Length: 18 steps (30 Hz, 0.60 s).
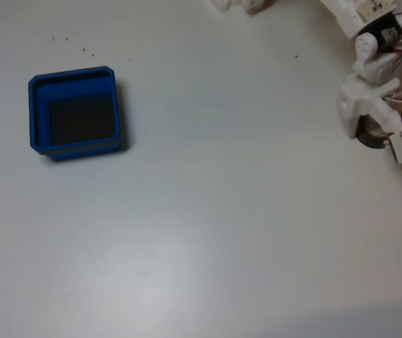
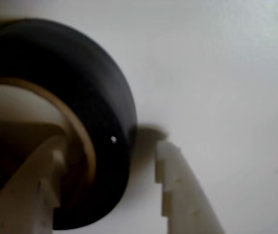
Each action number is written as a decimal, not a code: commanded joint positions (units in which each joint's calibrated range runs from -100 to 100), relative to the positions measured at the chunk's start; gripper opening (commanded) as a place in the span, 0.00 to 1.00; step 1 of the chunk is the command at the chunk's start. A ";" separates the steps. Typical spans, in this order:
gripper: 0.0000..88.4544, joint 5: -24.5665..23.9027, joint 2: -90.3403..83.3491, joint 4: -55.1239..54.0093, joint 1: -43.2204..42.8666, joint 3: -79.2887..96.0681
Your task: Pick the black tape roll and drop it in the blue box
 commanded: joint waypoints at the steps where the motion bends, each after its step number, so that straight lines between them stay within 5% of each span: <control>1: 0.19 -0.28 -0.56 -1.78 -0.03 -3.53; 18: 0.19 -0.28 4.88 -4.75 -0.03 -3.44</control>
